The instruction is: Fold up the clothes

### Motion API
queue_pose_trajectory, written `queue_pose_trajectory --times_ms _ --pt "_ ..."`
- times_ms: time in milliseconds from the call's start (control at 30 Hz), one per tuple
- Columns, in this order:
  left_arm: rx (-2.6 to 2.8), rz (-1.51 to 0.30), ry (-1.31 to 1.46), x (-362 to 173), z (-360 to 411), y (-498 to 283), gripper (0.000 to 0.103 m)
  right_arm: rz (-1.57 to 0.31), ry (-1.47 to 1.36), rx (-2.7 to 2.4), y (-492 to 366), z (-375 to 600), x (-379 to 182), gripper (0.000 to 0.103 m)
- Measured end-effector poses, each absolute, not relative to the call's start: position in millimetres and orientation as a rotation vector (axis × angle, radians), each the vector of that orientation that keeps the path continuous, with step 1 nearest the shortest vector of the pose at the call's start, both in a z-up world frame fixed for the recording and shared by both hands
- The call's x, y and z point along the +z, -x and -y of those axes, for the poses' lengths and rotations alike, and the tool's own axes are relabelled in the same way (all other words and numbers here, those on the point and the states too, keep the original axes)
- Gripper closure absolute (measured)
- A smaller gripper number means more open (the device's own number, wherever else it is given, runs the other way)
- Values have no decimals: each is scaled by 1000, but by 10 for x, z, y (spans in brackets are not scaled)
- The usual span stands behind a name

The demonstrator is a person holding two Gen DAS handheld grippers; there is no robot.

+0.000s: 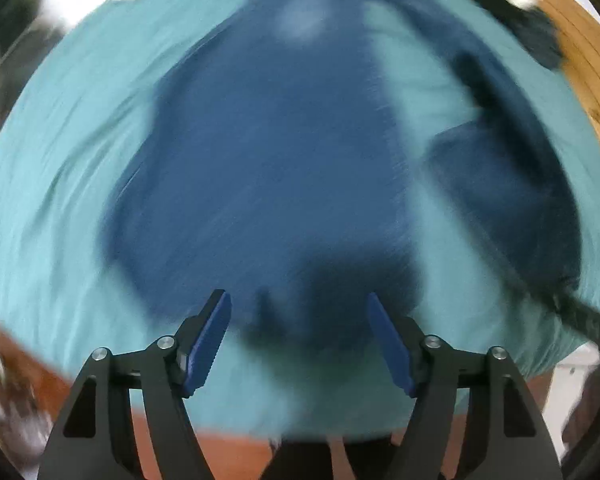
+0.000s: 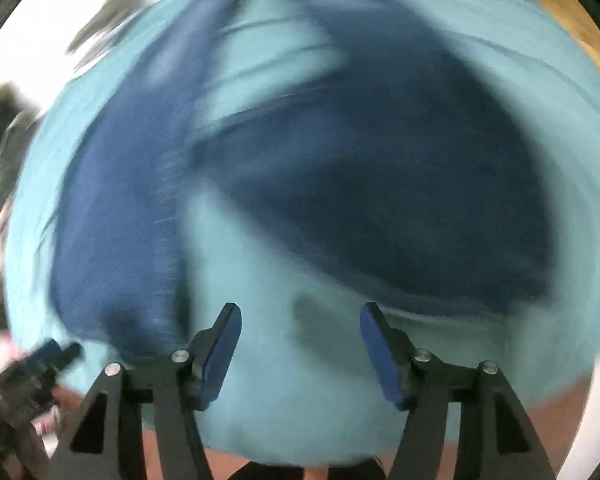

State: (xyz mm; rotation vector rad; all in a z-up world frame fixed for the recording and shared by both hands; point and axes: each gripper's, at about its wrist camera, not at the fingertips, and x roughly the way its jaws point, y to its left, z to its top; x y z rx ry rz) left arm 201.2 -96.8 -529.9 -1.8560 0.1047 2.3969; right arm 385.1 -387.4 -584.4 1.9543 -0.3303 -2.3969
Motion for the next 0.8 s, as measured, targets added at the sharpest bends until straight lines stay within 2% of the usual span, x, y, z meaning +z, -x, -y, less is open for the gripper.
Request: queue_pose_trajectory --times_ms 200,267,333,367,400,433,467,500,567,700,767,800 --pt "2325 -329 1681 -5570 4 -1104 31 567 -2049 -2578 -3995 2436 -5900 45" --pt "2276 -437 1656 -5759 -276 -898 28 629 -2011 -2534 -3882 2276 -5999 45" --pt "2213 -523 1691 -6003 -430 -809 28 596 -1980 -2446 -3733 2324 -6112 44" --pt "2217 -494 1688 -6058 -425 -812 30 580 -1964 -2402 -3658 2348 -6169 44" --pt "2211 -445 1693 -6069 -402 -842 59 564 -1948 -2358 -3584 2372 -6226 56" --pt "2192 -367 1709 -6017 -354 -909 83 549 -1931 -2315 -3509 2396 -6283 86" --pt "2172 -289 1723 -5966 -305 -977 91 534 -1912 -2277 -3445 2422 -6326 94" --pt "2150 -211 1736 -5915 -257 -1044 93 525 -1873 -2282 -3462 2456 -6270 97" --pt "2145 -34 1741 -5754 -101 -1313 94 536 -1775 -2287 -3548 2500 -6087 99" --pt "2221 284 1702 -5403 318 -1966 94 848 -1576 -2244 -3848 2238 -5599 99" --pt "2246 355 1746 -5438 518 -2174 94 1007 -1544 -2198 -3982 2031 -5493 99" --pt "2245 378 1785 -5516 601 -2237 94 1020 -1579 -2194 -4006 1896 -5499 99"
